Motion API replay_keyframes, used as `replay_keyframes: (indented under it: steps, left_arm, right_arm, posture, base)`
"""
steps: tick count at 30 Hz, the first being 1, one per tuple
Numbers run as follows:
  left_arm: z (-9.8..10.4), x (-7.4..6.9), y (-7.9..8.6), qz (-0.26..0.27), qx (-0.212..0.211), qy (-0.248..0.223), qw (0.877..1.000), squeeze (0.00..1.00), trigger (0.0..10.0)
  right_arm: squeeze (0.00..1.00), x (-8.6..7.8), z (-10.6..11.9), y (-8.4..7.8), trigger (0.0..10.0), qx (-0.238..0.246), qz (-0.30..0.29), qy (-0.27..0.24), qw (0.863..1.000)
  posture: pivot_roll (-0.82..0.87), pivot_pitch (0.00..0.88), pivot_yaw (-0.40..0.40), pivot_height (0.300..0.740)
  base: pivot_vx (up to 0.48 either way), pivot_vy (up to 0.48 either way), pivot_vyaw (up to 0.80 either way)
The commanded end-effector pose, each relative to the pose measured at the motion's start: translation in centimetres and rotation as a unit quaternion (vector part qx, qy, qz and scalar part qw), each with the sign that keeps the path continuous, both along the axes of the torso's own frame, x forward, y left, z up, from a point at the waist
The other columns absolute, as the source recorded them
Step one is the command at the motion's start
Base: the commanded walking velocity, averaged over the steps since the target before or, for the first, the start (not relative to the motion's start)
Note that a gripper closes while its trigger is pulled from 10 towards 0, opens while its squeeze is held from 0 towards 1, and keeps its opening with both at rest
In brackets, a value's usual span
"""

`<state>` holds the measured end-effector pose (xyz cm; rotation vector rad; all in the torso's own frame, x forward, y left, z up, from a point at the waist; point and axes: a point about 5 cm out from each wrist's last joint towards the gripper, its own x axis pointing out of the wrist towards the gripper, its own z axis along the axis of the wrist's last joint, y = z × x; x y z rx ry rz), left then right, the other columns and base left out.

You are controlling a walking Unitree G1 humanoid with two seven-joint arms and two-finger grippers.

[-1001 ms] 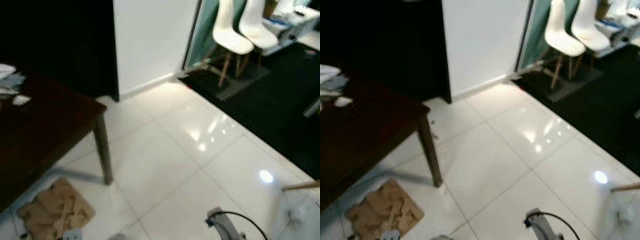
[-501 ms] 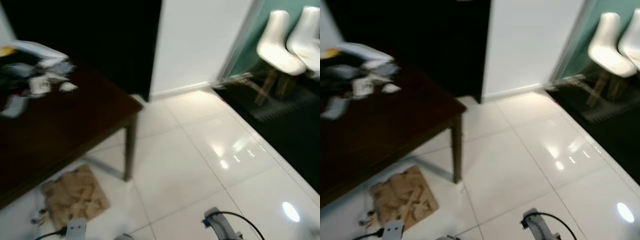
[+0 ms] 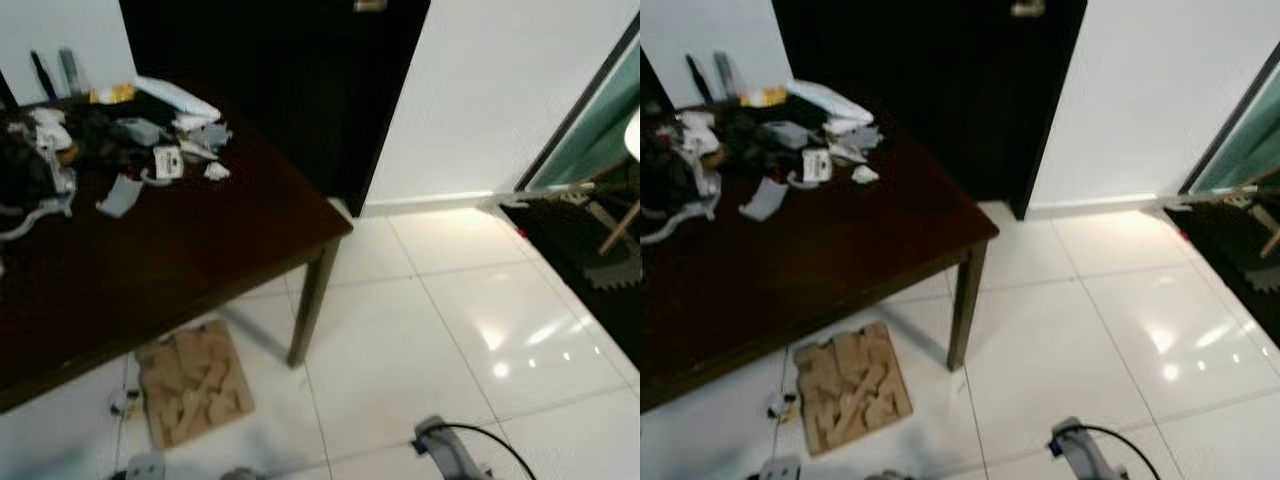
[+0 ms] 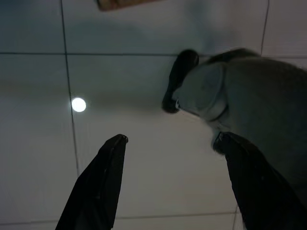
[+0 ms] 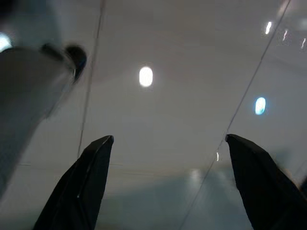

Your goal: Picking trash to rubbish bin

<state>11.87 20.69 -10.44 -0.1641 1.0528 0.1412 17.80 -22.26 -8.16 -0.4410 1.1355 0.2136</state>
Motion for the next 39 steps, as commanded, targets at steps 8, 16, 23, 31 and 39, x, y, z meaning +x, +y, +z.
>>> replay_keyframes:
  steps: [8,16,23,31,39]
  left_arm:
    - [-0.52,-1.18,-0.93,-0.003,-0.013,0.024,1.000,0.00,10.0]
    - [-0.49,-1.10,-0.80,0.000,-0.011,0.024,1.000,0.00,10.0]
    - [-0.66,-1.70,-0.94,0.006,-0.010,0.030,0.999,0.00,10.0]
    - [-0.64,-1.68,-0.76,0.000,-0.006,0.032,0.999,0.00,10.0]
    - [-0.47,-1.01,-0.79,-0.009,-0.005,0.026,1.000,0.00,10.0]
  right_arm:
    - [0.00,-0.90,-0.23,-0.74,10.0,-0.003,-0.007,0.016,1.000]
    - [0.00,-0.73,-0.16,-0.72,10.0,-0.002,-0.002,0.016,1.000]
    - [0.00,-0.66,-0.14,-0.66,10.0,-0.002,0.004,0.016,1.000]
    - [0.00,-0.46,-0.09,-0.50,10.0,0.001,-0.002,0.010,1.000]
    - [0.00,-0.50,-0.15,-0.36,10.0,0.002,-0.006,0.009,1.000]
  posture:
    - [0.21,0.111,-0.111,0.740]
    - [0.21,0.113,-0.117,0.740]
    - [0.22,0.113,-0.120,0.740]
    - [0.22,0.110,-0.115,0.740]
    - [0.21,0.105,-0.105,0.740]
  base:
    - [0.000,0.000,0.72]
    - [0.000,0.000,0.72]
    - [0.000,0.000,0.72]
    - [0.000,0.000,0.72]
    - [0.000,0.000,0.72]
